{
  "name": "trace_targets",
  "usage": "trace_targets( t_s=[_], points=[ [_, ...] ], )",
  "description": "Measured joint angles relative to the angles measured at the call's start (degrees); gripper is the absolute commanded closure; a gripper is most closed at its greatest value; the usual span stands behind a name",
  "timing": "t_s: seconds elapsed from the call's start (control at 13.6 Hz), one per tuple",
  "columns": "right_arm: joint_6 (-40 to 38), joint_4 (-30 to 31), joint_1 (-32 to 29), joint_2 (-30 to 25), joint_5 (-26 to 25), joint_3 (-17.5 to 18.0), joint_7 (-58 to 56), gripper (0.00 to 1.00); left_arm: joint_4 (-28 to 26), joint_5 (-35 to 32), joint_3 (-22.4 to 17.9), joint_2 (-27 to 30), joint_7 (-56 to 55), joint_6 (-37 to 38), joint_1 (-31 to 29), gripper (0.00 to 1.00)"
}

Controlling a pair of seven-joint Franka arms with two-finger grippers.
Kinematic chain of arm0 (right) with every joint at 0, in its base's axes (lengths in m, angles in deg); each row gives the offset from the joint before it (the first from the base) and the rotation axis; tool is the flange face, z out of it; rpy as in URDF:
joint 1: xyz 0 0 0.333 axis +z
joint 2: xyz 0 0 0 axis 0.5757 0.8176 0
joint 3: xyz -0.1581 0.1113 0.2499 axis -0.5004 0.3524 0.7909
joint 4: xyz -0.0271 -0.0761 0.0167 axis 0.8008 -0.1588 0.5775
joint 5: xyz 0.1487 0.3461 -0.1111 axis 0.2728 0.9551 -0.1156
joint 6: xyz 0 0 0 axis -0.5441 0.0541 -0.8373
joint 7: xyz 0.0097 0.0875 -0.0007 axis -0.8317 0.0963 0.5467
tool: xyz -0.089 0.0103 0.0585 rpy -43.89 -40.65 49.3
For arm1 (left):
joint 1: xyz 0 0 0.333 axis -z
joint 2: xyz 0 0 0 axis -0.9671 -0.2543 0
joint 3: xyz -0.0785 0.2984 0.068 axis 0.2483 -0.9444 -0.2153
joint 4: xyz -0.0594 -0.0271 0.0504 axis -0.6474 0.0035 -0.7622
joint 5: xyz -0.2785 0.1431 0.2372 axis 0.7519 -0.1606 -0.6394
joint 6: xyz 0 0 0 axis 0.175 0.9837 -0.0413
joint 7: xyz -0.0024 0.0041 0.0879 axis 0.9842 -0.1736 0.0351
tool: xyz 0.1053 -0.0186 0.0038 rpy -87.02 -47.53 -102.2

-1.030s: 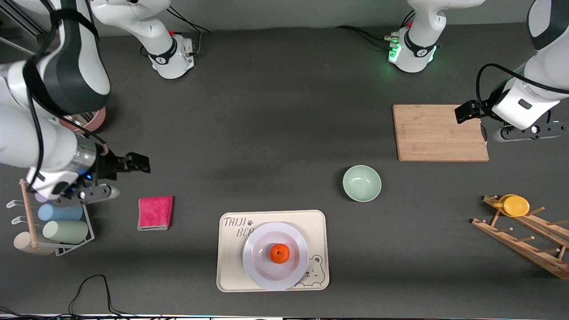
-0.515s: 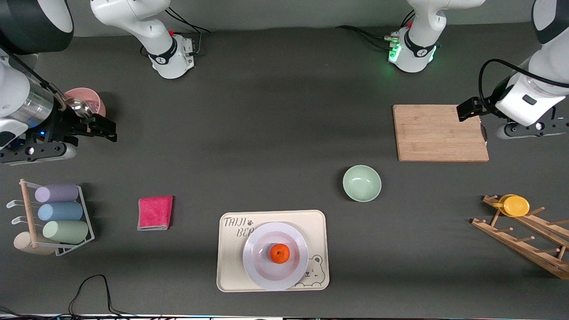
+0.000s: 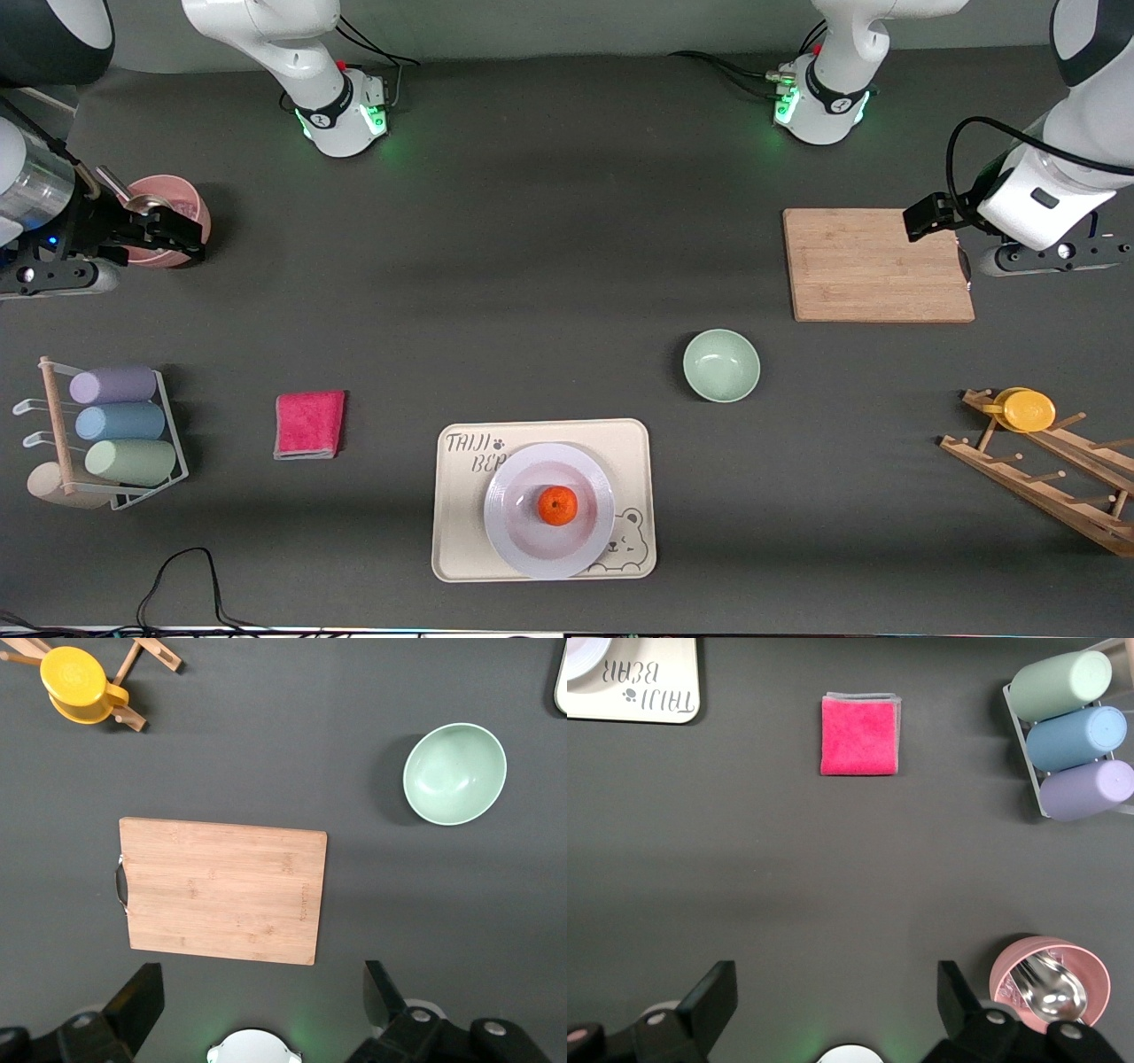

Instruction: Place orange and plate with both arms

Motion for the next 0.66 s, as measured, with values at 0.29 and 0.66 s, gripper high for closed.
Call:
trace_targets(
  t_s=[0.29,0.66],
  points=[
    [0.04,0.88,-4.22,-0.38,-0.02,3.03,0.00,0.00,0.00,0.00,-0.13,0.00,0.00,0.00,0.00,0.00],
    [4.21,5.26,-5.07,-2.38,-0.04,3.46,0.00,0.00,0.01,0.00,-0.13,0.00,0.00,0.06,0.00,0.00]
  ],
)
